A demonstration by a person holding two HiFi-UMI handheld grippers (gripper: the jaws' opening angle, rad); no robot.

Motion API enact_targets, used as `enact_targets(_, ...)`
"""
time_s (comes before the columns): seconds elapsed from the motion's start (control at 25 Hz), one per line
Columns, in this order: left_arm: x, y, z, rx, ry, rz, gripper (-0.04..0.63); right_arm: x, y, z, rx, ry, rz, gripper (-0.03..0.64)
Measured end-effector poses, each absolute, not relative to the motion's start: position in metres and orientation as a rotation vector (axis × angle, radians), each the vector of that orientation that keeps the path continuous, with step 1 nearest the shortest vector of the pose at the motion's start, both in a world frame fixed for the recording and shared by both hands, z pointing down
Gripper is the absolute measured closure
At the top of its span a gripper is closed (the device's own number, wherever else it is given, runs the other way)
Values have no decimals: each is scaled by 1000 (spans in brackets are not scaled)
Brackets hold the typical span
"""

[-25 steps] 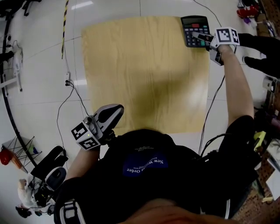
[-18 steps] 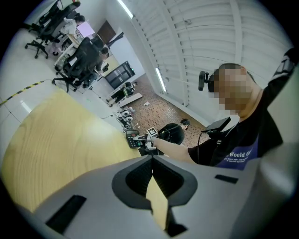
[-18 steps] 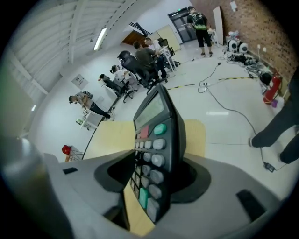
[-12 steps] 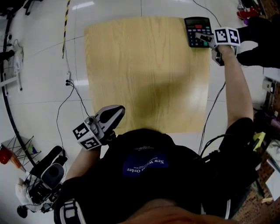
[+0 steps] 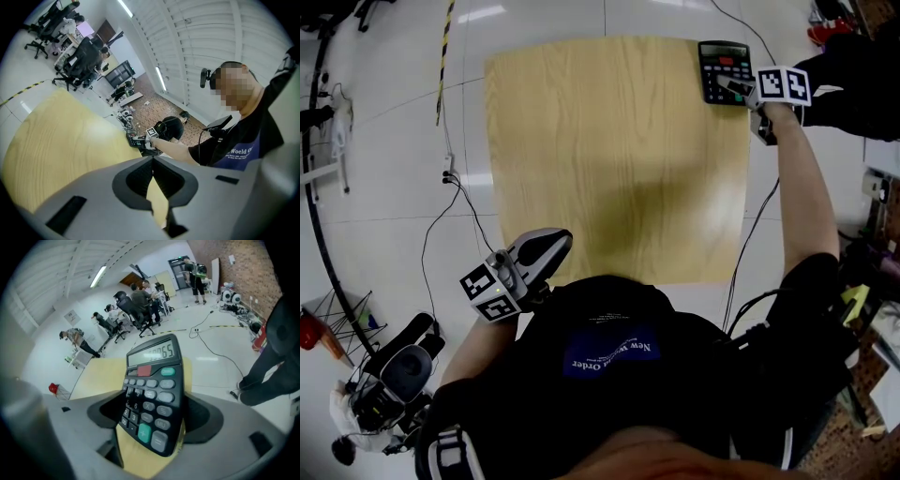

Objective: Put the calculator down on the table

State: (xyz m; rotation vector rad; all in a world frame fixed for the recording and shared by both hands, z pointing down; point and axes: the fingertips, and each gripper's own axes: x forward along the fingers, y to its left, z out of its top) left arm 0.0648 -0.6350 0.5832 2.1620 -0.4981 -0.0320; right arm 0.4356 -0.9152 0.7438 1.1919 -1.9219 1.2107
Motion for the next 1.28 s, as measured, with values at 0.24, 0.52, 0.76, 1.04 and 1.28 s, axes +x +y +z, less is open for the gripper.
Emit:
enact_targets(0.24,61,-634,579,2170,-510,-39,588,440,-913,746,1202,-1864,1051,244)
enact_targets(0.52,52,-617,572,2186,-512,-51,588,441,-897,714,1318,-1906,946,244)
enact_targets(0.76,38,-621,552,2240,-533,-79,588,393,-863,640,1323,-2190,925,245)
enact_targets(1.04,22,-634,479,2406,-554,-158,588,321,-785,480,1209,-2729,826,442)
enact_targets(1.28,8,-634,402,2549,-571,-270,588,274,-690,361,1131,-2960,440,629)
